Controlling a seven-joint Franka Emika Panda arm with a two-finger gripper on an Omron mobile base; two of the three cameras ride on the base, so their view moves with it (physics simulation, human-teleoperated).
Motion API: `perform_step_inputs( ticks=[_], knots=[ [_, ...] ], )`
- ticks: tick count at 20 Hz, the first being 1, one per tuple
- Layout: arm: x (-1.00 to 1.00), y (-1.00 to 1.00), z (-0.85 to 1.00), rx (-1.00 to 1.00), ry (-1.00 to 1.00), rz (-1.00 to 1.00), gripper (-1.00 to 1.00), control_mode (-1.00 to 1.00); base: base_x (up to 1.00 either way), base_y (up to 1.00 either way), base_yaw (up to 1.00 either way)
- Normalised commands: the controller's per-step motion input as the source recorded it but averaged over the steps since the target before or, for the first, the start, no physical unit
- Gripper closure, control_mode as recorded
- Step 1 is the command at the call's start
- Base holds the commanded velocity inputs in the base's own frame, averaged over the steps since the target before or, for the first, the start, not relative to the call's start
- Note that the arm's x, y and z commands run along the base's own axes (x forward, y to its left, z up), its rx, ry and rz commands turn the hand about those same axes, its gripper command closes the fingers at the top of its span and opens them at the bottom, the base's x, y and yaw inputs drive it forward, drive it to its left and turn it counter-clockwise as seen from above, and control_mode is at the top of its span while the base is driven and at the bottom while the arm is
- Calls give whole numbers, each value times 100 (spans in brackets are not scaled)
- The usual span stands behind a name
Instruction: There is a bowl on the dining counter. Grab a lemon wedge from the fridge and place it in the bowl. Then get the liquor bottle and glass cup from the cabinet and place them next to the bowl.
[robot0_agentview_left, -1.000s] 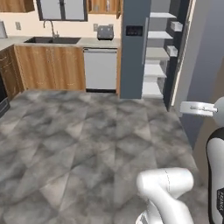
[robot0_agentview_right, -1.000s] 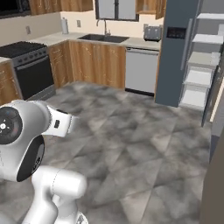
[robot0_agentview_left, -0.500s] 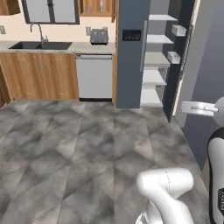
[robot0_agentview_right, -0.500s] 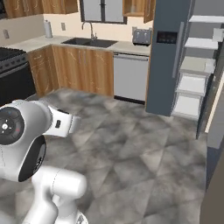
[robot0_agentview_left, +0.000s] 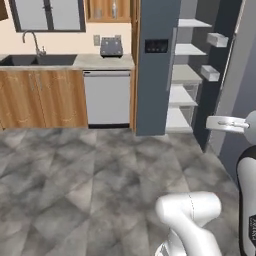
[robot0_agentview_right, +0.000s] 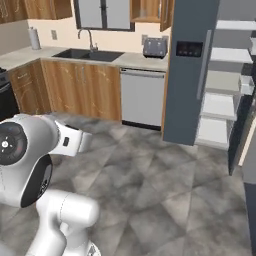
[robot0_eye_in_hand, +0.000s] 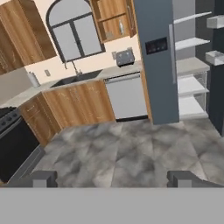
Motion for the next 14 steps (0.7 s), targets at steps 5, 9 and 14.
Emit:
perform_step_inputs(
  ticks=[5, 9, 14],
  knots=[
    [0, 0, 0, 0, 0, 0, -100, 100, 100, 58, -20],
    [0, 0, 0, 0, 0, 0, -100, 100, 100, 57, -21],
    [0, 0, 0, 0, 0, 0, -100, 100, 100, 54, -21]
  ],
)
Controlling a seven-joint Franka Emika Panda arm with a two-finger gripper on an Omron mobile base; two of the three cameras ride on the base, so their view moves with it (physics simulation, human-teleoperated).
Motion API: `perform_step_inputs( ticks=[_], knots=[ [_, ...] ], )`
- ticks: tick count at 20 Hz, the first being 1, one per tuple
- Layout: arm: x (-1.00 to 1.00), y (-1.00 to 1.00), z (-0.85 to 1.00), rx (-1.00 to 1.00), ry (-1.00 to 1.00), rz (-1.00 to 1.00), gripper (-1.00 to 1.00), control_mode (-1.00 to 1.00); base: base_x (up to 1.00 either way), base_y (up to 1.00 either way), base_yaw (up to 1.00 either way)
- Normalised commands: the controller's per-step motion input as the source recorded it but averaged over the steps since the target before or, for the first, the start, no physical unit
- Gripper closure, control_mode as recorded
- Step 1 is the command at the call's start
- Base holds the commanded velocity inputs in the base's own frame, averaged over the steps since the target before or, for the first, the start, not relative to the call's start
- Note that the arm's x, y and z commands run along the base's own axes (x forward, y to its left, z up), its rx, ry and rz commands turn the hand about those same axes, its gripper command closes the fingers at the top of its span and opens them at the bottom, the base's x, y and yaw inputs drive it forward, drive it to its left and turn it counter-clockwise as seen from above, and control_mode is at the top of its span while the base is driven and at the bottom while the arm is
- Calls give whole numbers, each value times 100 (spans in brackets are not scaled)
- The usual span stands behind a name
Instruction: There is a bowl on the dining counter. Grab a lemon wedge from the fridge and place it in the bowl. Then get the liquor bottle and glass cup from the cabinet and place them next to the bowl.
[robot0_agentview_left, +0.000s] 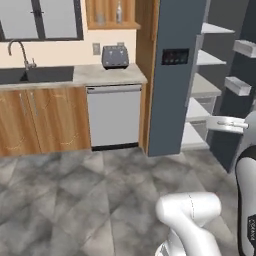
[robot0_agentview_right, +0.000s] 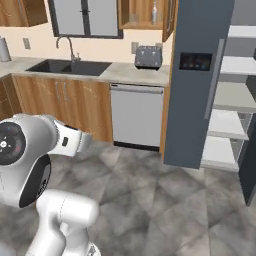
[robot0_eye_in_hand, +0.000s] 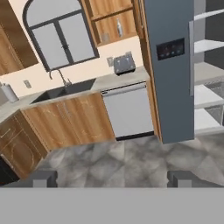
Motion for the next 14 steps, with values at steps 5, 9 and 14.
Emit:
perform_step_inputs(
  ticks=[5, 9, 14],
  knots=[
    [0, 0, 0, 0, 0, 0, -100, 100, 100, 53, -21],
    [0, 0, 0, 0, 0, 0, -100, 100, 100, 49, -19],
    [0, 0, 0, 0, 0, 0, -100, 100, 100, 48, -18]
  ],
)
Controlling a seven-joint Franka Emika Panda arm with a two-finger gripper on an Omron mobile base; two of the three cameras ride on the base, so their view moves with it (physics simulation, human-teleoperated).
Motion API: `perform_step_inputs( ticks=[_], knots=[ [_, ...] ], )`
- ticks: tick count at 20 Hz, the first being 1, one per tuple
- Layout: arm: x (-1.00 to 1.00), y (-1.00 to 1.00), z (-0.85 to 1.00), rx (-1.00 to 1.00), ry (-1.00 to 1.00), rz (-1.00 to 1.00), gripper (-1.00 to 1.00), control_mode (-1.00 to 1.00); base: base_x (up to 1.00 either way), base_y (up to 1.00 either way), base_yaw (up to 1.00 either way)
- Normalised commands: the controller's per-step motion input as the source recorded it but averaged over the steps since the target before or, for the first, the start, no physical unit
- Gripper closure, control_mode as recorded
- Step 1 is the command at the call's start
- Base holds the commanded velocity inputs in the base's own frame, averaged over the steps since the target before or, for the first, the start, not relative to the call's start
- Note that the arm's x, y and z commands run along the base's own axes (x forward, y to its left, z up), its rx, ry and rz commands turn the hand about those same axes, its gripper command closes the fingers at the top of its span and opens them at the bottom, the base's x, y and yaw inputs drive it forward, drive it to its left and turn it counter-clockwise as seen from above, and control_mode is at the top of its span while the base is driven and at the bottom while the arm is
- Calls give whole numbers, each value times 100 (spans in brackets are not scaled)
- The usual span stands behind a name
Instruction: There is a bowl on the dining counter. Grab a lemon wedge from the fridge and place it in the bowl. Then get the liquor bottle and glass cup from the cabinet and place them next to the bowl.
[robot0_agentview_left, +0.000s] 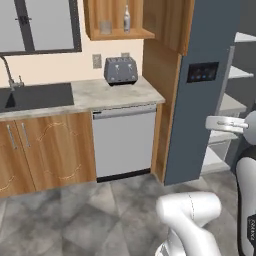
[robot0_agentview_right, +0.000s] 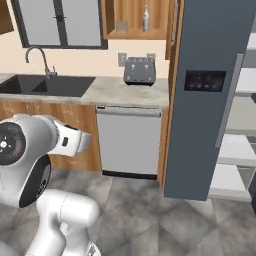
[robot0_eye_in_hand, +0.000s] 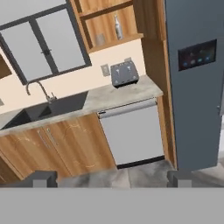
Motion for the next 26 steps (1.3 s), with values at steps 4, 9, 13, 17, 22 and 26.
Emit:
perform_step_inputs(
  ticks=[4, 9, 13, 17, 22, 26],
  knots=[
    [0, 0, 0, 0, 0, 0, -100, 100, 96, 47, -18],
    [0, 0, 0, 0, 0, 0, -100, 100, 95, 50, -19],
    [0, 0, 0, 0, 0, 0, -100, 100, 85, 47, -18],
    [0, 0, 0, 0, 0, 0, -100, 100, 80, 43, -18],
    [0, 0, 0, 0, 0, 0, -100, 100, 78, 32, -16],
    [0, 0, 0, 0, 0, 0, -100, 100, 79, 38, -16]
  ],
)
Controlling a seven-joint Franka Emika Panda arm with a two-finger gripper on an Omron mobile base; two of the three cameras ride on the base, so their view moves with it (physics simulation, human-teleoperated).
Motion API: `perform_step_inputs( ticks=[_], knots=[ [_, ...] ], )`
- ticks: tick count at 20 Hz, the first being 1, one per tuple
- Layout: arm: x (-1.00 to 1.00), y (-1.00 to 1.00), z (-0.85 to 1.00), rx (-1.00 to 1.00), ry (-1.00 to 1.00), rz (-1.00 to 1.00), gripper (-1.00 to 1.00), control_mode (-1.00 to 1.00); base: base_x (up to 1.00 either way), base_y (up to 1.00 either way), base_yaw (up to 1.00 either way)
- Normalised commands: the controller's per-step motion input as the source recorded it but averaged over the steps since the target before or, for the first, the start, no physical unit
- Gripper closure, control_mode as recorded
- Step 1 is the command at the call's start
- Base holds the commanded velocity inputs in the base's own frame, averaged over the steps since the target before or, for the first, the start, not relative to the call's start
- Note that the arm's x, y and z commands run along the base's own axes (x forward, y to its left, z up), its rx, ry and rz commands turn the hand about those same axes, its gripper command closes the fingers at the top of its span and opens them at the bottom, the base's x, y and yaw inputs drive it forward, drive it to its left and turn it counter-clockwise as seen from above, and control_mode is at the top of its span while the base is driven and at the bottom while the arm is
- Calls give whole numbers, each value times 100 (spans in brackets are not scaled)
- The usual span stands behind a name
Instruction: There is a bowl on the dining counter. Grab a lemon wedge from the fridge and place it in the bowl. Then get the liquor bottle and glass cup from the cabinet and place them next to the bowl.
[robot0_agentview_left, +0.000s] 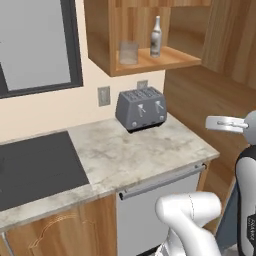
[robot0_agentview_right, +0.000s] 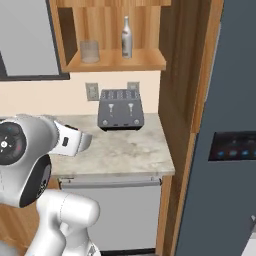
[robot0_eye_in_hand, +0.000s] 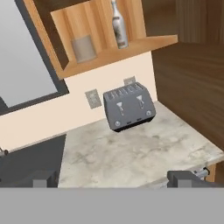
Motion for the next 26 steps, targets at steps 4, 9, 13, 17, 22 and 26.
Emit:
perform_step_inputs(
  ticks=[4, 9, 13, 17, 22, 26],
  knots=[
    [0, 0, 0, 0, 0, 0, -100, 100, 72, 37, -16],
    [0, 0, 0, 0, 0, 0, -100, 100, 49, 31, -10],
    [2, 3, 0, -1, 0, 0, -100, -100, 8, 11, 0],
    [17, 6, 24, -10, -12, -3, -100, -100, 0, 0, 0],
    [43, 0, 50, -12, -11, -5, -100, -100, 0, 0, 0],
    [46, 0, 57, -11, -9, -5, -100, -100, 0, 0, 0]
  ],
)
